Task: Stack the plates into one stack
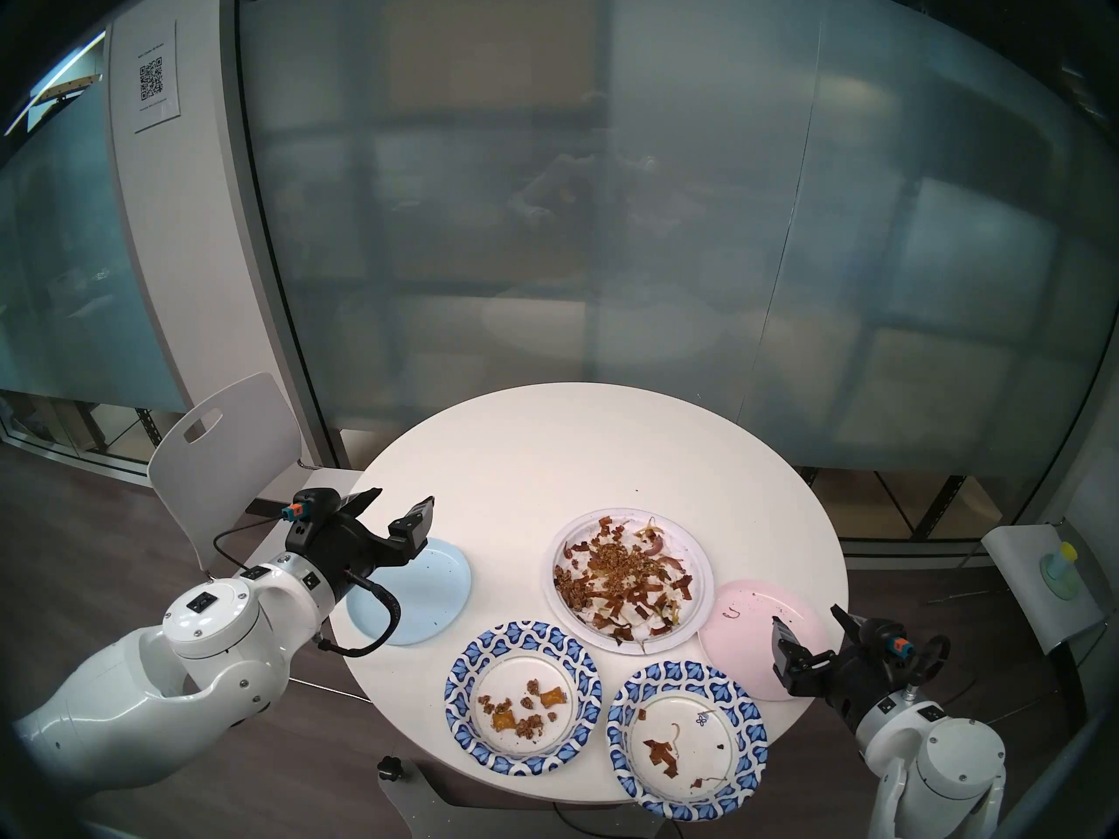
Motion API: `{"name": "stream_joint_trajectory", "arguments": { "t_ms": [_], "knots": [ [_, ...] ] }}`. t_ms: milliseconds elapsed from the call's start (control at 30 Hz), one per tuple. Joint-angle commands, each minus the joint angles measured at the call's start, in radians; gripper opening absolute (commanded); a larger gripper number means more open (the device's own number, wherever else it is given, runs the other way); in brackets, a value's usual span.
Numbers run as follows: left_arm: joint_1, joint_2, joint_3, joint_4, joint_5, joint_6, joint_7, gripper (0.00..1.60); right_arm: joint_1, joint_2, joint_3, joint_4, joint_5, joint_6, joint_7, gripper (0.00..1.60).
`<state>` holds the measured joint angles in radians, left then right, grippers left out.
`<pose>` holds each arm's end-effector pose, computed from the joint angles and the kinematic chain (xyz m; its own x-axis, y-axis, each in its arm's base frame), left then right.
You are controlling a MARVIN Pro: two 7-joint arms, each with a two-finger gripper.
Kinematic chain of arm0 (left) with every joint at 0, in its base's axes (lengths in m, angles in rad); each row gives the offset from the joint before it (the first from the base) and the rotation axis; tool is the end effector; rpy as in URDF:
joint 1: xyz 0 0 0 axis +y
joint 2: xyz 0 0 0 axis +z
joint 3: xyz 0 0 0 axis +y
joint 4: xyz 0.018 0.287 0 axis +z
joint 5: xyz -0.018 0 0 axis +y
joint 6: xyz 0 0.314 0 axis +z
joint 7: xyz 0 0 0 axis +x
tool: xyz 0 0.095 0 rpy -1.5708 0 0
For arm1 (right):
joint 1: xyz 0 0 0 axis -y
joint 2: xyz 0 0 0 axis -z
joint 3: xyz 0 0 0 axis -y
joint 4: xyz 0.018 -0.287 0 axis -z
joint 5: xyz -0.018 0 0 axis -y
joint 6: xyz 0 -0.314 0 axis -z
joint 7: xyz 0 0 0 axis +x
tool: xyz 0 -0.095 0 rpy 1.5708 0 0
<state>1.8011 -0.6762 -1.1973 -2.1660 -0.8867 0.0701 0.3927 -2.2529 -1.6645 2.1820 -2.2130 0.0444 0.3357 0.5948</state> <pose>0.3133 0.0047 -0.2369 0.2343 0.0802 0.9688 -0.2656 -0.9534 0.1431 0.1847 -0.1496 -0.2816 0.3960 0.0488 0.9170 0.0179 -0.9988 0.0454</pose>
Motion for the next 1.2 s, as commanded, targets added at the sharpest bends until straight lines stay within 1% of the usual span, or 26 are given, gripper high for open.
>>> {"name": "stream_joint_trajectory", "arguments": {
  "t_ms": [0,333,500,600,900,1167],
  "knots": [
    [-0.004,0.001,-0.007,-0.013,0.002,-0.004,0.001,1.60,0.025,0.020,0.027,0.022,0.031,0.008,0.018,1.60],
    [-0.004,0.001,-0.006,-0.013,0.002,-0.004,0.001,1.60,0.091,0.069,0.062,0.108,0.043,0.033,0.030,1.60],
    [-0.004,0.001,-0.006,-0.013,0.001,-0.004,0.001,1.60,0.130,0.102,0.069,0.156,0.042,0.054,0.036,1.60],
    [-0.004,0.001,-0.006,-0.013,0.001,-0.004,0.001,1.60,0.152,0.115,0.073,0.182,0.053,0.066,0.046,1.60],
    [-0.004,0.002,-0.006,-0.013,0.001,-0.004,0.001,1.60,0.205,0.158,0.046,0.257,0.036,0.096,0.056,1.60],
    [-0.004,0.002,-0.006,-0.013,0.001,-0.004,0.001,1.60,0.234,0.184,0.036,0.303,0.013,0.109,0.042,1.60]
  ]
}}
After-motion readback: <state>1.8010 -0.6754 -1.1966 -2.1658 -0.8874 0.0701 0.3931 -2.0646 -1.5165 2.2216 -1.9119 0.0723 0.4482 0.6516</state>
